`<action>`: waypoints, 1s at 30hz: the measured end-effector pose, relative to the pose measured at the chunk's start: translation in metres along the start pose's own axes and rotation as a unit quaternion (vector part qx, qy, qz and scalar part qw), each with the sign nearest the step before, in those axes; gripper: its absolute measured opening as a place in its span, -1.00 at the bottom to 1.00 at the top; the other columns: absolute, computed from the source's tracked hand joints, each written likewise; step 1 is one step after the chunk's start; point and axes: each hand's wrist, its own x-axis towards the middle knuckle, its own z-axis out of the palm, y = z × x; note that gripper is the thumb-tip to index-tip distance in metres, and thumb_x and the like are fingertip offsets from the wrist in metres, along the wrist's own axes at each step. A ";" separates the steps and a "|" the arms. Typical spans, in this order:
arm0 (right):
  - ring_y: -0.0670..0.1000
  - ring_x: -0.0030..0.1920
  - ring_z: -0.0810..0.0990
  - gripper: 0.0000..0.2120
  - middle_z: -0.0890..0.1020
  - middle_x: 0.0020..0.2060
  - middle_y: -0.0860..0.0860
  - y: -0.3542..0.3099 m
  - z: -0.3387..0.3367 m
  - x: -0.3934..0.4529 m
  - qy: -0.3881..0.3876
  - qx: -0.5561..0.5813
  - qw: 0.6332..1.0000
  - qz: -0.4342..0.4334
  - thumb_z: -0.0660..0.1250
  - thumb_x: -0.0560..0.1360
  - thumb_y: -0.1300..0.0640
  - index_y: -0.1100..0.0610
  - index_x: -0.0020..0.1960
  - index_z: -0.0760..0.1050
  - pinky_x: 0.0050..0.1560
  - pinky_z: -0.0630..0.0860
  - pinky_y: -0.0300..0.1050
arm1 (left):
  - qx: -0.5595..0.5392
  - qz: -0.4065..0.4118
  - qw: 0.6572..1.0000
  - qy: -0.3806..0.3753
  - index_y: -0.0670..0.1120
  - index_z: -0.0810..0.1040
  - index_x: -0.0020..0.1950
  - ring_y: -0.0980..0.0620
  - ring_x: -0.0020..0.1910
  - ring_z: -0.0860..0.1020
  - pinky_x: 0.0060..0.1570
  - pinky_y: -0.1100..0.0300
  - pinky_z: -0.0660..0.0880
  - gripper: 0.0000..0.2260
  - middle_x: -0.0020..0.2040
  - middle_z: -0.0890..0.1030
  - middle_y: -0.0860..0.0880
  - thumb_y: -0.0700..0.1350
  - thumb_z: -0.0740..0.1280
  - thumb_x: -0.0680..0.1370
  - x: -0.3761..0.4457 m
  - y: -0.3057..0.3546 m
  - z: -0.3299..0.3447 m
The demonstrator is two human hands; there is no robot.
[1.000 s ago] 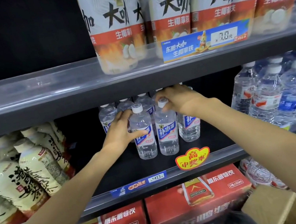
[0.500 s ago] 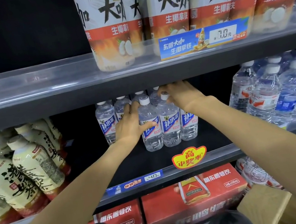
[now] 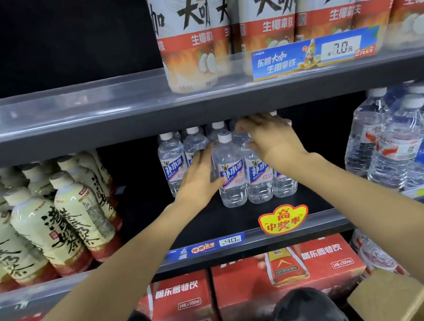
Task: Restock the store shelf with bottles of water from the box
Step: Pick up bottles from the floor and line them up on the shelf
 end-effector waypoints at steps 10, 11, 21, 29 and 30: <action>0.07 0.08 0.59 -0.74 0.60 0.04 -0.03 -0.111 0.019 -0.026 -0.008 0.046 0.980 -0.193 0.28 0.54 -0.03 0.04 0.18 0.46 -0.09 0.49 -0.06 | 0.167 0.031 0.985 0.037 0.00 0.46 0.34 0.00 0.16 0.52 0.08 0.01 0.52 -0.67 0.23 0.47 0.03 -0.07 0.31 0.57 -0.096 -0.040 -0.073; 0.06 0.08 0.59 -0.75 0.60 0.03 -0.04 -0.126 0.019 -0.027 -0.011 0.057 0.977 -0.206 0.26 0.55 -0.04 0.03 0.17 0.46 -0.13 0.46 -0.07 | 0.185 0.023 0.982 0.035 0.01 0.46 0.33 0.00 0.18 0.51 0.07 0.01 0.52 -0.68 0.23 0.48 0.03 -0.06 0.29 0.58 -0.108 -0.046 -0.082; 0.07 -0.07 0.60 -0.87 0.61 -0.06 -0.04 -0.310 -0.001 -0.037 -0.053 0.135 0.943 -0.301 0.18 0.59 -0.03 0.00 0.02 0.44 -0.26 0.49 -0.06 | 0.244 -0.093 0.964 0.052 0.00 0.47 0.28 -0.10 0.07 0.57 -0.09 0.06 0.49 -0.73 0.20 0.51 -0.02 -0.05 0.25 0.59 -0.246 -0.138 -0.171; 0.12 -0.04 0.59 -0.84 0.61 -0.03 0.02 -0.447 0.016 -0.067 -0.100 0.128 0.898 -0.409 0.15 0.60 0.02 0.04 0.06 0.46 -0.28 0.44 -0.05 | 0.270 -0.188 0.943 0.046 0.07 0.49 0.26 -0.08 0.12 0.56 -0.06 0.06 0.52 -0.72 0.22 0.53 0.00 -0.04 0.28 0.54 -0.359 -0.225 -0.205; 0.13 -0.03 0.60 -0.83 0.61 -0.03 0.03 -0.463 0.022 -0.072 -0.110 0.119 0.892 -0.422 0.15 0.60 0.01 0.05 0.07 0.45 -0.27 0.44 -0.04 | 0.271 -0.200 0.941 0.039 0.08 0.48 0.28 -0.07 0.15 0.55 -0.03 0.06 0.53 -0.71 0.25 0.51 0.01 -0.04 0.28 0.55 -0.374 -0.238 -0.206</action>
